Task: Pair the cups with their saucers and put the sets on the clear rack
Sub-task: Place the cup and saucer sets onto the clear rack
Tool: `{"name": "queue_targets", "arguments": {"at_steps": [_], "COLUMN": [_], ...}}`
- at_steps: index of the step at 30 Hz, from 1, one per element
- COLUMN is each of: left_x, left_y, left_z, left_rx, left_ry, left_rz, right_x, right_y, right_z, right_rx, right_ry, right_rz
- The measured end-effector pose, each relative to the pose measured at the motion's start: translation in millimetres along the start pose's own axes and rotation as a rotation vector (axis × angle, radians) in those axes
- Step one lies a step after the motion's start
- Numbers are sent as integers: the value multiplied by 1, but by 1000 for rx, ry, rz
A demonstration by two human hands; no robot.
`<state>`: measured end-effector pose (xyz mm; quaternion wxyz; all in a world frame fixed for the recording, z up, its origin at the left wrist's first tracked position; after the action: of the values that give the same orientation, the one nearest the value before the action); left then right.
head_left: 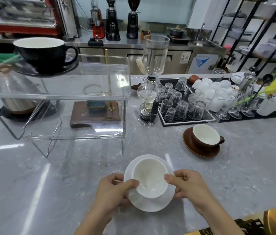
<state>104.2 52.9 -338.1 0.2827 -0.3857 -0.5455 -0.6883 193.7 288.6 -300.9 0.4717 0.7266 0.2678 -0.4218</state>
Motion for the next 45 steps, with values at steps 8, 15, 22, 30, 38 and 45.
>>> {"name": "queue_targets", "arguments": {"at_steps": [8, 15, 22, 30, 38, 45], "left_x": [14, 44, 68, 80, 115, 156], "left_y": [23, 48, 69, 80, 83, 71], "left_z": [-57, -113, -155, -178, -186, -189], "left_rx": [75, 192, 293, 350, 385, 425], "left_ry": [84, 70, 112, 165, 175, 185], "left_rz": [48, 175, 277, 348, 448, 553], "right_x": [-23, -54, -89, -108, -139, -172], "right_y": [4, 6, 15, 24, 29, 27], "right_z": [51, 112, 157, 178, 189, 198], "right_rx": [-73, -206, -275, -302, -280, -179], "right_ry": [27, -5, 7, 14, -55, -55], "right_rz": [-75, -167, -258, -327, -383, -468]}}
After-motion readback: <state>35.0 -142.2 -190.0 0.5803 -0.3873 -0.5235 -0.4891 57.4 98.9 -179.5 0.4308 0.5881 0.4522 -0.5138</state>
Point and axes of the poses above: each hand's wrist, its own y-axis away from the middle knuckle, its own z-axis out of the palm, x = y × z, the point moved 9 cm from there along -y, towards the middle knuckle, and after that the axes turned 4 degrees about y, right-handed, at the moved point
